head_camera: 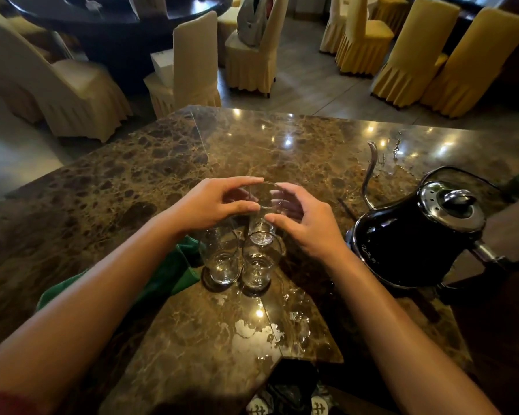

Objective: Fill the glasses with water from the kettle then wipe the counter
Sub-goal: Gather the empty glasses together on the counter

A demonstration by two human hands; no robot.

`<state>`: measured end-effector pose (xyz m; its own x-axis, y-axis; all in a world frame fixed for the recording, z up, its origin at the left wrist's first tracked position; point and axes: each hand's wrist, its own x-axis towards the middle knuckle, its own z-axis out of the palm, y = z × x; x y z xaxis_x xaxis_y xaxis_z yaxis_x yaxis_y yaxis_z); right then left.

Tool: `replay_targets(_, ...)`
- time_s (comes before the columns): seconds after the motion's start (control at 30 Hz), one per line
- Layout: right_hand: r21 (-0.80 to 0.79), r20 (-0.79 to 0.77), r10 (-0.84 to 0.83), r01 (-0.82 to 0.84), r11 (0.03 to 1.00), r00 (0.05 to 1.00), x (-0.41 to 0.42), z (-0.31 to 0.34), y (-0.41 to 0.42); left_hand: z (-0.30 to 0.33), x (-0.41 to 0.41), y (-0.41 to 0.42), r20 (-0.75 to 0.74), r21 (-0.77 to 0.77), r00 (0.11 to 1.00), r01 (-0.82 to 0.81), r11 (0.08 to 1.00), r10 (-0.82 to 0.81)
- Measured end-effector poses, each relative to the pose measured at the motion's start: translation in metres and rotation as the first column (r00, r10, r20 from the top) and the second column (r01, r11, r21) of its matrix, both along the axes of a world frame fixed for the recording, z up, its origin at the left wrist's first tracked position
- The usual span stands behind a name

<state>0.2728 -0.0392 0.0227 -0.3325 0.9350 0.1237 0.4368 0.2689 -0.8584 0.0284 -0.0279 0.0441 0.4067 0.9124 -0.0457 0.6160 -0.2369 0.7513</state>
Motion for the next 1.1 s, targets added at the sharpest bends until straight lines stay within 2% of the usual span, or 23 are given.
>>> replay_targets(0.2,-0.024,0.001,0.006,-0.006,1.000,1.000,-0.006,-0.005,-0.010,-0.006,-0.009,-0.009,0.000,-0.058,1.000,-0.018,0.998,0.018)
replay_targets(0.33,0.006,0.110,0.032,-0.033,0.999,0.993,-0.002,0.010,-0.015,0.001,-0.014,-0.003,-0.024,-0.114,0.999,0.031,0.993,-0.034)
replay_targets(0.4,0.048,0.149,-0.043,0.036,0.998,0.988,0.008,0.019,-0.022,0.004,-0.017,0.001,-0.022,-0.019,1.000,-0.009,1.000,0.008)
replay_targets(0.47,0.100,0.102,-0.171,0.161,0.982,0.980,0.025,0.033,-0.031,0.009,-0.018,0.004,-0.066,0.170,0.993,-0.086,0.982,0.099)
replay_targets(0.53,0.167,0.085,-0.291,0.274,0.947,0.953,0.046,0.047,-0.051,0.017,-0.009,0.008,-0.214,0.371,0.967,-0.050,0.927,0.137)
replay_targets(0.6,0.295,0.185,-0.375,0.312,0.903,0.908,0.061,0.056,-0.067,0.025,0.002,0.010,-0.358,0.523,0.913,0.022,0.852,0.196)
replay_targets(0.7,0.461,0.344,-0.519,0.341,0.819,0.783,0.079,0.067,-0.093,0.039,0.025,0.017,-0.471,0.580,0.861,0.138,0.803,0.193)
replay_targets(0.8,0.522,0.394,-0.614,0.383,0.762,0.684,0.102,0.073,-0.110,0.057,0.057,0.027,-0.516,0.592,0.846,0.237,0.770,0.137)
replay_targets(0.87,0.502,0.405,-0.650,0.438,0.746,0.643,0.119,0.074,-0.118,0.066,0.086,0.030,-0.508,0.581,0.858,0.270,0.768,0.082)
replay_targets(1.0,0.408,0.389,-0.682,0.548,0.730,0.620,0.145,0.066,-0.119,0.077,0.146,0.032,-0.351,0.499,0.934,0.247,0.830,-0.066)
replay_targets(1.1,0.300,0.329,-0.710,0.644,0.704,0.623,0.159,0.057,-0.115,0.075,0.194,0.032,-0.306,0.483,0.950,0.211,0.850,-0.062)
